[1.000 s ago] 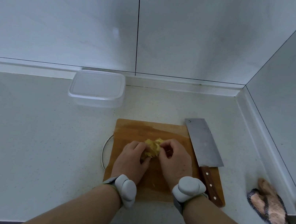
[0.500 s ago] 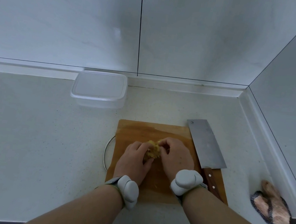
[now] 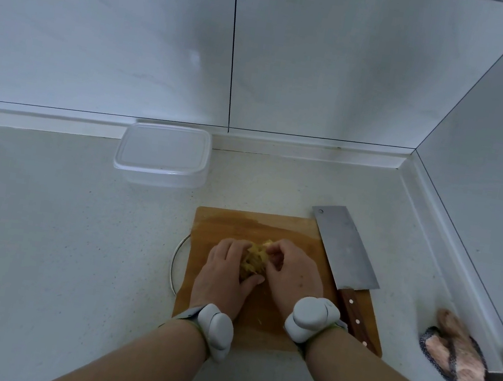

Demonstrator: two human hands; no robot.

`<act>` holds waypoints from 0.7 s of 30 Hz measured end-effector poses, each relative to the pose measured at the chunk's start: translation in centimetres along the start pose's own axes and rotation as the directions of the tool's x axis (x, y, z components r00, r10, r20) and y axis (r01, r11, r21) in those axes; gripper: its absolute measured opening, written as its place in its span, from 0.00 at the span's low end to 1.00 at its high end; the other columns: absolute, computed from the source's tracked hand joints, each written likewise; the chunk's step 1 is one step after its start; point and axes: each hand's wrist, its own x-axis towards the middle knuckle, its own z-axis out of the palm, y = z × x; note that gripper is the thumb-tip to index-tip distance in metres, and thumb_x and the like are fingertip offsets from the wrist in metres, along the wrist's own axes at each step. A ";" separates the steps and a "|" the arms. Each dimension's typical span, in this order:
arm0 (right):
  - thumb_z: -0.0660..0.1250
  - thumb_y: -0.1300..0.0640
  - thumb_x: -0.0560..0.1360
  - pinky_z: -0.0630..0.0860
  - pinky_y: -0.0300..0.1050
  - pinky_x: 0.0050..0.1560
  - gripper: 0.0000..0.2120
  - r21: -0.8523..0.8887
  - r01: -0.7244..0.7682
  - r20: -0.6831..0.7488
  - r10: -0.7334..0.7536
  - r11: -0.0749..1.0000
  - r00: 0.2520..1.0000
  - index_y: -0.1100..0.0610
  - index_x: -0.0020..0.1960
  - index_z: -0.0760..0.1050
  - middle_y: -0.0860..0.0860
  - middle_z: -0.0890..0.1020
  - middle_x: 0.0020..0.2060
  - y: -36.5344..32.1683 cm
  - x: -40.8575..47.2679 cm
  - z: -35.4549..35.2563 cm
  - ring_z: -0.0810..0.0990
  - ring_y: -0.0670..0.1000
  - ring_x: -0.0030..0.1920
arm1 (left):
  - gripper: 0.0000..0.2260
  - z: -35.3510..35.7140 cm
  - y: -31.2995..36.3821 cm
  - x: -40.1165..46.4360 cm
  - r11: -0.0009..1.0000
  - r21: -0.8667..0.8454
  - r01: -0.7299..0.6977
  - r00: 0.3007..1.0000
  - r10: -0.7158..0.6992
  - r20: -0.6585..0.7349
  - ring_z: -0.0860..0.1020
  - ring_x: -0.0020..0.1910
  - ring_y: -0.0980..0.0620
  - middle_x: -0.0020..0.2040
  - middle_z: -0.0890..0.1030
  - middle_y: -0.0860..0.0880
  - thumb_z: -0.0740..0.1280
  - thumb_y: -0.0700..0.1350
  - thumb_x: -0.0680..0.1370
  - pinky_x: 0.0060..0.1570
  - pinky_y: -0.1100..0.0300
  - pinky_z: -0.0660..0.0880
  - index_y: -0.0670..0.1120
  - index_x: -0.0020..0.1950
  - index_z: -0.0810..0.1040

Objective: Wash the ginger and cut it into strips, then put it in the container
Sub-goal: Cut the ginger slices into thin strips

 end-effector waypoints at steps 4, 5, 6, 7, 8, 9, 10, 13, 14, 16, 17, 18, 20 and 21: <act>0.66 0.56 0.77 0.78 0.43 0.45 0.06 0.035 -0.025 -0.015 0.025 0.999 1.000 0.49 0.52 0.77 0.44 0.79 0.45 -0.4 0.3 0.2 0.77 0.46 0.44 | 0.22 0.0 0.0 0.1 1.000 0.008 -0.001 1.000 0.001 0.013 0.67 0.62 0.56 0.63 0.69 0.54 0.69 0.53 0.74 0.56 0.66 0.66 0.53 0.66 0.68; 0.66 0.56 0.77 0.78 0.44 0.45 0.05 0.035 -0.017 -0.022 0.018 0.999 1.000 0.49 0.52 0.76 0.44 0.78 0.46 -0.5 0.4 0.3 0.77 0.46 0.44 | 0.21 0.0 0.0 0.1 1.000 0.020 -0.010 1.000 0.010 0.017 0.67 0.62 0.55 0.63 0.69 0.54 0.69 0.53 0.74 0.56 0.66 0.66 0.53 0.66 0.69; 0.66 0.57 0.77 0.78 0.44 0.45 0.05 0.034 -0.008 -0.027 0.009 0.999 1.000 0.49 0.51 0.76 0.45 0.78 0.46 -0.5 0.5 0.4 0.77 0.46 0.44 | 0.20 0.0 0.0 0.1 0.999 0.038 -0.023 1.000 0.023 0.020 0.67 0.62 0.55 0.63 0.69 0.54 0.68 0.52 0.75 0.55 0.66 0.65 0.53 0.65 0.69; 0.66 0.57 0.77 0.78 0.45 0.45 0.04 0.029 -0.002 -0.026 0.003 1.000 1.000 0.49 0.51 0.76 0.45 0.78 0.47 -0.6 0.5 0.5 0.77 0.46 0.44 | 0.20 0.0 0.0 0.0 0.998 0.057 -0.035 0.999 0.034 0.021 0.66 0.62 0.54 0.63 0.69 0.54 0.68 0.52 0.75 0.55 0.66 0.65 0.53 0.65 0.70; 0.65 0.57 0.77 0.78 0.45 0.45 0.04 0.023 0.001 -0.023 -0.001 1.000 1.000 0.50 0.51 0.76 0.45 0.77 0.47 -0.6 0.5 0.6 0.77 0.47 0.44 | 0.19 0.1 0.0 0.0 0.997 0.070 -0.042 0.999 0.041 0.021 0.66 0.61 0.54 0.62 0.69 0.53 0.68 0.52 0.75 0.55 0.66 0.65 0.53 0.65 0.70; 0.65 0.57 0.77 0.78 0.44 0.45 0.04 0.020 0.002 -0.023 -0.002 1.000 1.000 0.50 0.51 0.75 0.45 0.77 0.47 -0.6 0.5 0.6 0.77 0.47 0.44 | 0.19 0.1 -0.1 0.1 0.996 0.075 -0.045 0.999 0.043 0.019 0.66 0.61 0.54 0.62 0.70 0.53 0.68 0.52 0.75 0.54 0.66 0.65 0.53 0.64 0.71; 0.65 0.57 0.77 0.78 0.44 0.44 0.03 0.022 0.003 -0.028 -0.002 1.000 1.000 0.50 0.51 0.75 0.45 0.77 0.47 -0.6 0.6 0.6 0.76 0.47 0.44 | 0.18 0.1 -0.1 0.1 0.996 0.073 -0.045 0.999 0.044 0.017 0.67 0.60 0.54 0.61 0.70 0.53 0.68 0.52 0.75 0.54 0.66 0.65 0.52 0.64 0.71; 0.67 0.57 0.77 0.77 0.42 0.44 0.03 0.060 -0.018 -0.053 0.021 0.998 0.998 0.50 0.48 0.75 0.45 0.77 0.45 -0.5 1.0 0.3 0.76 0.46 0.43 | 0.16 0.1 -0.1 0.2 0.997 0.059 -0.044 0.999 0.044 0.016 0.67 0.58 0.55 0.59 0.72 0.55 0.68 0.53 0.75 0.54 0.65 0.66 0.52 0.61 0.72; 0.67 0.57 0.77 0.77 0.42 0.44 0.03 0.071 -0.025 -0.051 0.028 0.997 0.998 0.49 0.48 0.75 0.46 0.77 0.46 -0.4 1.2 0.1 0.76 0.46 0.43 | 0.16 0.0 -0.2 0.2 0.997 0.059 -0.043 0.999 0.042 0.013 0.67 0.57 0.55 0.59 0.73 0.55 0.68 0.53 0.75 0.54 0.65 0.66 0.53 0.60 0.72; 0.67 0.57 0.77 0.76 0.42 0.44 0.03 0.045 -0.027 -0.035 0.028 0.999 0.999 0.49 0.48 0.76 0.46 0.77 0.46 -0.4 1.4 -0.1 0.75 0.46 0.43 | 0.16 0.1 -0.2 0.1 0.998 0.060 -0.038 0.999 0.037 0.006 0.67 0.57 0.55 0.58 0.73 0.56 0.68 0.54 0.75 0.54 0.64 0.67 0.53 0.60 0.72; 0.66 0.56 0.77 0.75 0.42 0.43 0.03 0.016 -0.024 -0.034 0.024 1.000 0.999 0.49 0.48 0.76 0.46 0.77 0.46 -0.5 1.5 -0.2 0.75 0.46 0.43 | 0.16 0.1 -0.3 0.2 0.998 0.058 -0.036 0.999 0.035 0.004 0.67 0.57 0.56 0.58 0.73 0.56 0.68 0.55 0.75 0.54 0.64 0.68 0.53 0.60 0.72; 0.66 0.56 0.77 0.76 0.43 0.42 0.02 -0.012 -0.021 -0.044 0.020 1.000 0.999 0.50 0.49 0.76 0.46 0.77 0.46 -0.5 1.6 -0.2 0.76 0.47 0.43 | 0.16 0.2 -0.3 0.2 0.998 0.057 -0.034 0.999 0.034 0.005 0.67 0.57 0.55 0.57 0.73 0.56 0.68 0.55 0.75 0.54 0.64 0.68 0.53 0.60 0.72; 0.64 0.56 0.78 0.76 0.45 0.41 0.03 -0.058 -0.007 -0.065 0.004 0.998 0.998 0.50 0.50 0.76 0.47 0.78 0.47 -0.7 1.6 -0.3 0.76 0.49 0.43 | 0.15 0.2 -0.3 0.2 0.998 0.050 -0.036 0.999 0.036 0.004 0.68 0.56 0.55 0.57 0.73 0.56 0.68 0.55 0.74 0.53 0.63 0.69 0.53 0.59 0.72; 0.64 0.56 0.79 0.77 0.45 0.41 0.03 -0.082 0.012 -0.059 -0.017 0.997 0.998 0.51 0.50 0.76 0.47 0.78 0.48 -0.8 1.6 -0.3 0.77 0.49 0.42 | 0.15 0.2 -0.3 0.2 0.998 0.045 -0.041 0.999 0.041 -0.001 0.68 0.56 0.54 0.56 0.74 0.56 0.69 0.54 0.74 0.52 0.63 0.69 0.53 0.58 0.72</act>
